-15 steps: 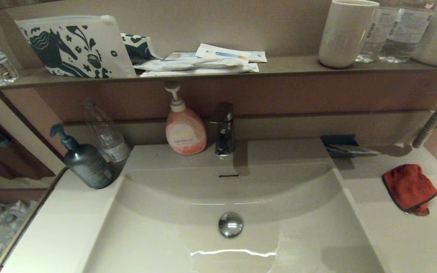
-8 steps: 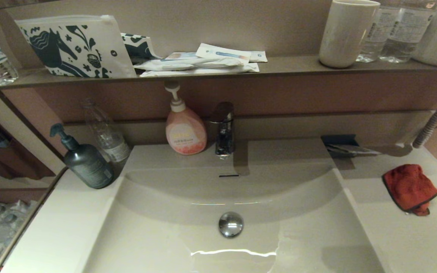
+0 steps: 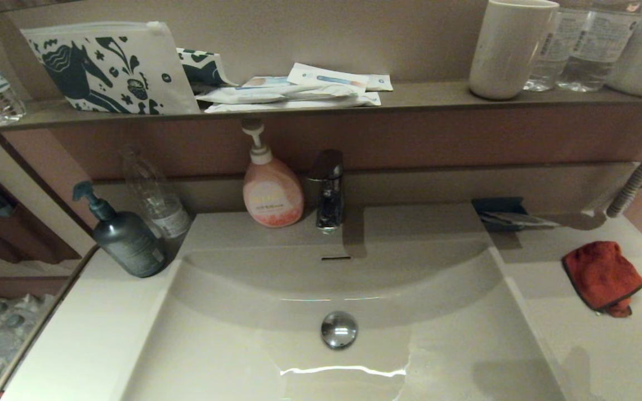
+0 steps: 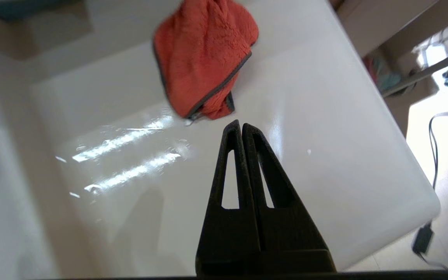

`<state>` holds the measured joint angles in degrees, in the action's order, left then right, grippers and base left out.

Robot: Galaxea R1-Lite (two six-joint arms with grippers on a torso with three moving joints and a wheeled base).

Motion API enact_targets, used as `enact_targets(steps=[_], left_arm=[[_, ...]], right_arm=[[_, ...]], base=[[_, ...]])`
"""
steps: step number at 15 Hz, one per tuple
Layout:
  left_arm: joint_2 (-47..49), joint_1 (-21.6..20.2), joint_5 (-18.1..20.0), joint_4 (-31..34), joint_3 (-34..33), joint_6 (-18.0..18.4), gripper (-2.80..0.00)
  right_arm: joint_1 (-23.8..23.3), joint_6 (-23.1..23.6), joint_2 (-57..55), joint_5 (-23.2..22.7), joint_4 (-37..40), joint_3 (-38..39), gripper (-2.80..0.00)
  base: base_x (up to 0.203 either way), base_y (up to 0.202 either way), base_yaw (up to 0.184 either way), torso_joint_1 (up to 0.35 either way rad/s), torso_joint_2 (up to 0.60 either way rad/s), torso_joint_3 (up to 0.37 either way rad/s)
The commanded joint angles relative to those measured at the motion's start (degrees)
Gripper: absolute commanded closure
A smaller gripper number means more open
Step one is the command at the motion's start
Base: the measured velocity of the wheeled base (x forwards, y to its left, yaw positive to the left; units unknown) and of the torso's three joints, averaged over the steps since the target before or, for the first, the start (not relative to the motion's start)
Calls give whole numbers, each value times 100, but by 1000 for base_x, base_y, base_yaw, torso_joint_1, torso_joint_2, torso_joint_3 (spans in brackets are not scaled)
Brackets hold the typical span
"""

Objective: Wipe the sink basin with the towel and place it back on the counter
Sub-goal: Pick up the cloth

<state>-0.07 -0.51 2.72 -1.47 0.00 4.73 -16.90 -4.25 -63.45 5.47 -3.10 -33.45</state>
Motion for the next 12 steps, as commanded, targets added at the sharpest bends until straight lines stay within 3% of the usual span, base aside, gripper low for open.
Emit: enact_targets(steps=[1,5,6,9,12], left_arm=[[7,-2,1,-2,0,2,0],[7,-2,1,-2,0,2,0],[7,-2,1,-2,0,2,0],[7,-2,1,-2,0,2,0],[7,-2,1,-2,0,2,0]], right_arm=[[-280,92,-927,-151,6,-307,0],[-529,682,-1787,-215,49,-923,0],[-533,818,-1938,-152,23,-928,-280],[-546,949,-2374,-113,-22,-1168,-280],[-543,1543,-2803,-142,-24,-1460,-280]], base=[[0,0,0,0,0,0],[0,0,0,0,0,0],[0,0,0,0,0,0],[0,0,0,0,0,0],[0,0,0,0,0,0]])
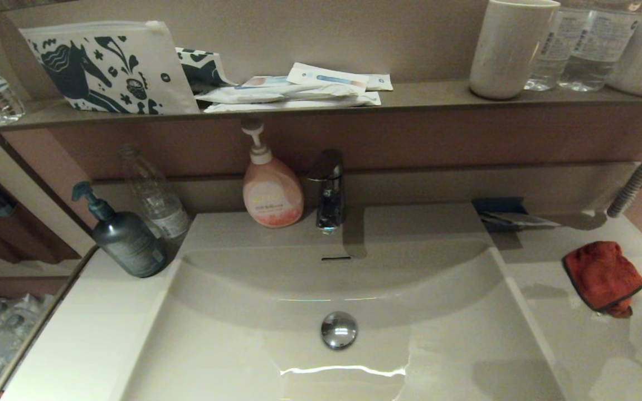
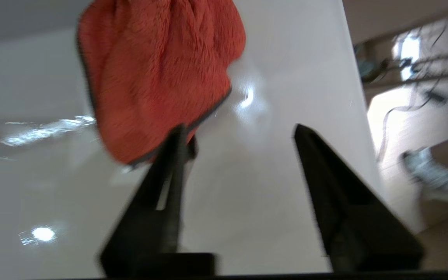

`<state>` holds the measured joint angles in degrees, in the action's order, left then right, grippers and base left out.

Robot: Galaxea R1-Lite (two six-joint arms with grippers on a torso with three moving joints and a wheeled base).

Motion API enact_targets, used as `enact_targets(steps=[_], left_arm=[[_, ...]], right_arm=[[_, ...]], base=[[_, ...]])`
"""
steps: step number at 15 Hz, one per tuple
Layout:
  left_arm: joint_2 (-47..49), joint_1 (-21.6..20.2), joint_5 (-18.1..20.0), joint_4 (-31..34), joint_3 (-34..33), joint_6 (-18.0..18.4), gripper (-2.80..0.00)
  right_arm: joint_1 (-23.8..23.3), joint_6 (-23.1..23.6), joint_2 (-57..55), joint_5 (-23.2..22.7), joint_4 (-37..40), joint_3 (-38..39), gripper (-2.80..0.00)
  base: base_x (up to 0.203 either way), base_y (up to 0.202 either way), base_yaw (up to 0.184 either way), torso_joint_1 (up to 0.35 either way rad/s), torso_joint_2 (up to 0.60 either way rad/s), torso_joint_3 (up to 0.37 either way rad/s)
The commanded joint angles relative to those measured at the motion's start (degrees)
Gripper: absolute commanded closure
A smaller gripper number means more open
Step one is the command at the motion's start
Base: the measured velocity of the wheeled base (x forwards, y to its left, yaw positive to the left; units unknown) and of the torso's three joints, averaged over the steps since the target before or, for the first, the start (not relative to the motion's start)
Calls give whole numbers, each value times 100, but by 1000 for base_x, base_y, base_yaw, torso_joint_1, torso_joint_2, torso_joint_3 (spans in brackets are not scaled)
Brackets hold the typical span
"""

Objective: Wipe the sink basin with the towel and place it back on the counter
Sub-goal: Pick up the cloth

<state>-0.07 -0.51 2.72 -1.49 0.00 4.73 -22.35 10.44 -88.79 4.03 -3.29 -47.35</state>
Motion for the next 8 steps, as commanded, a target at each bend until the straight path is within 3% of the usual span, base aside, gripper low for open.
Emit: enact_targets(steps=[1,8], left_arm=[[7,-2,1,-1,0,2,0],[7,-2,1,-1,0,2,0]], right_arm=[[7,260,-453,2,-5,-281,-280],[72,215,-1172,-496,-64,-588,-280]], base=[[0,0,0,0,0,0],[0,0,0,0,0,0]])
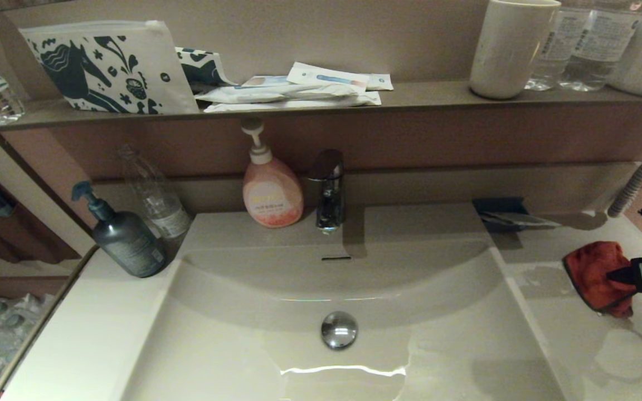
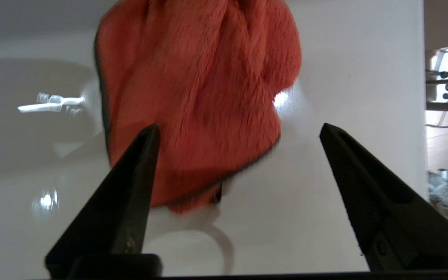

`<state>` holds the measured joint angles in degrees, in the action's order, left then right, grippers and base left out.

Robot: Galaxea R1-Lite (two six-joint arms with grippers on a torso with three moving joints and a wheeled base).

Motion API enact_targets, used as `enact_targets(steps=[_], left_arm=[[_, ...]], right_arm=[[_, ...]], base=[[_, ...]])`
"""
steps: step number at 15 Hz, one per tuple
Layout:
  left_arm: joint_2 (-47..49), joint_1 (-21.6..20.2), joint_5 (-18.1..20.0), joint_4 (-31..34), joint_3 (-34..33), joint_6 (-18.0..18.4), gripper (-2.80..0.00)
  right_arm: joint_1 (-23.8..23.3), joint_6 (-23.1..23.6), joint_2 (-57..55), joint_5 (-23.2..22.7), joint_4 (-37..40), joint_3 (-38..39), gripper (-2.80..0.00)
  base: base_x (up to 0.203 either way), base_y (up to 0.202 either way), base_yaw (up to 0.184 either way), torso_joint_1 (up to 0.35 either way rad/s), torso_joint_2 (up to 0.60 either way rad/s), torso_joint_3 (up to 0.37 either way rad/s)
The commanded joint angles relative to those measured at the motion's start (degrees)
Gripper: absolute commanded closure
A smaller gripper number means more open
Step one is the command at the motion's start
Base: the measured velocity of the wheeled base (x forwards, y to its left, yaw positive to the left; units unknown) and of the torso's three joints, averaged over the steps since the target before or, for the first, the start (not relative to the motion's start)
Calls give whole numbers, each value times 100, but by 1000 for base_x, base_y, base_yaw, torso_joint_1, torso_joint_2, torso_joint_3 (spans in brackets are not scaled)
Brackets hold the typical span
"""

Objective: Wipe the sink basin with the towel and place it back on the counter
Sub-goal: Pick up the cloth

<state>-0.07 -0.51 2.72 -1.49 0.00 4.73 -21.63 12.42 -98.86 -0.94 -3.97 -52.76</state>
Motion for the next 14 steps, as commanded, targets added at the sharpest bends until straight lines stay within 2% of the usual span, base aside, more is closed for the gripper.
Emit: enact_targets(steps=[1,7,11,12,14], left_arm=[[7,-2,1,-1,0,2,0],[7,-2,1,-1,0,2,0],[7,-2,1,-1,0,2,0],[7,-2,1,-1,0,2,0],[7,-2,1,-1,0,2,0]], right_arm=[[1,-121,-275,-31,-116,-162,-280],[83,-251,-675,-169,-366,-310,-280],[229,-711,-1018,-170,-652,-406,-280],[290,-732,-1013,-170,-658,-402,0],[351,-837,-966,-168,-658,-402,0]], base=[[0,0,0,0,0,0],[0,0,0,0,0,0],[0,0,0,0,0,0],[0,0,0,0,0,0],[0,0,0,0,0,0]])
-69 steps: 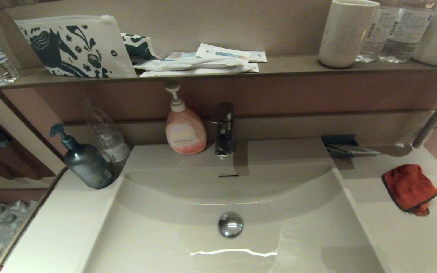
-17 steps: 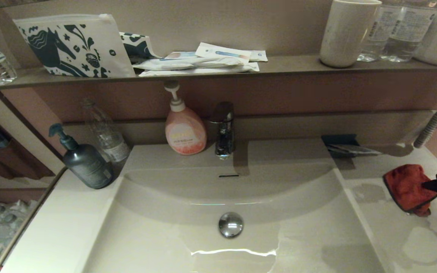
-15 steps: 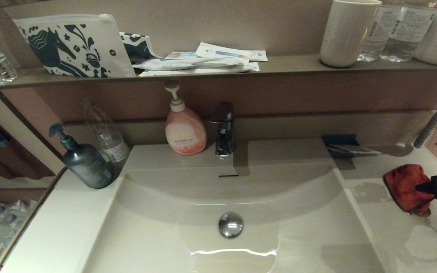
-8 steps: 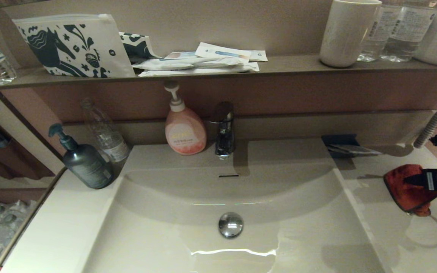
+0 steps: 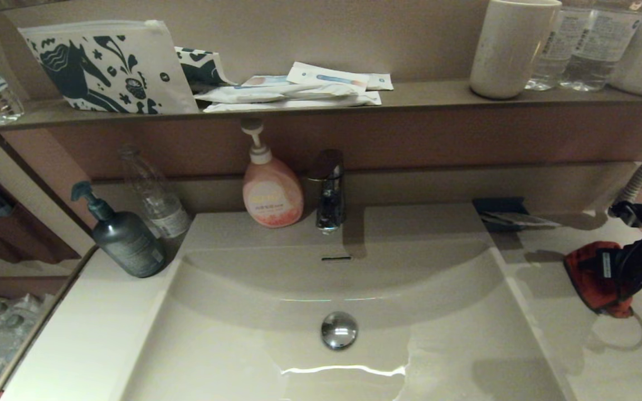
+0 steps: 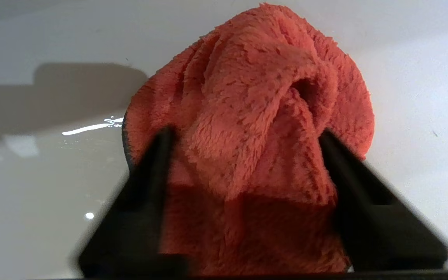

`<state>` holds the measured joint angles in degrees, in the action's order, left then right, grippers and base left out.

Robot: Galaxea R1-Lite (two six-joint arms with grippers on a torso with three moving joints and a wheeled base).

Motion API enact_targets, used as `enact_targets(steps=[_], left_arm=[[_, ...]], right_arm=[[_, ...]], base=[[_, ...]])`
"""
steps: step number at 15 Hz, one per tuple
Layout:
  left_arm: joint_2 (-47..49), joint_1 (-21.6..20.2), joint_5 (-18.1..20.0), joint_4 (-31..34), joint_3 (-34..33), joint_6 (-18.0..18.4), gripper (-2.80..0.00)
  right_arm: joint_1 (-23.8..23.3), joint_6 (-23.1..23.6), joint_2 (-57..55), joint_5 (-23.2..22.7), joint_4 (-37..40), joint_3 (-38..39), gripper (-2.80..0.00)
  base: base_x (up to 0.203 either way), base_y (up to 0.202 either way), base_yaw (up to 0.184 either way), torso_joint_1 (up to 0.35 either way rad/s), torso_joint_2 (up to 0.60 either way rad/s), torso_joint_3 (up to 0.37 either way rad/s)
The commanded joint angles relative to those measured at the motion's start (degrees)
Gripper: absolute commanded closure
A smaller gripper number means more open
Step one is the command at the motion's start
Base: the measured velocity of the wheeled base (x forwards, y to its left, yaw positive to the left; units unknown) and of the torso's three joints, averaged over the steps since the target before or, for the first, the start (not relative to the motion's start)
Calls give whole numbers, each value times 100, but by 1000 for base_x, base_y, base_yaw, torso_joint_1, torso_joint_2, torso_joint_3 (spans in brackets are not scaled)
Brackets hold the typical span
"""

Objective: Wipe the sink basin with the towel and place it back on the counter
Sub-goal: Pick up the cloth

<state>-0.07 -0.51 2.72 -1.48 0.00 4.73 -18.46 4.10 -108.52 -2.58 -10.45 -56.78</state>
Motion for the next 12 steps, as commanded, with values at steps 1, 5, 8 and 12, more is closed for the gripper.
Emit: enact_targets(steps=[1,5,8,12], left_arm=[[7,-2,1,-2,0,2,0],[7,-2,1,-2,0,2,0],[7,-2,1,-2,0,2,0],[7,-2,1,-2,0,2,0]], right_arm=[[34,-5,47,-5,3,3,0],[-8,-14,551,-5,150,54,0],[-40,-13,1193,2,713,53,0],[115,-46,2473,-9,2052,10,0]], base=[[0,0,0,0,0,0],[0,0,0,0,0,0],[0,0,0,0,0,0],[0,0,0,0,0,0]])
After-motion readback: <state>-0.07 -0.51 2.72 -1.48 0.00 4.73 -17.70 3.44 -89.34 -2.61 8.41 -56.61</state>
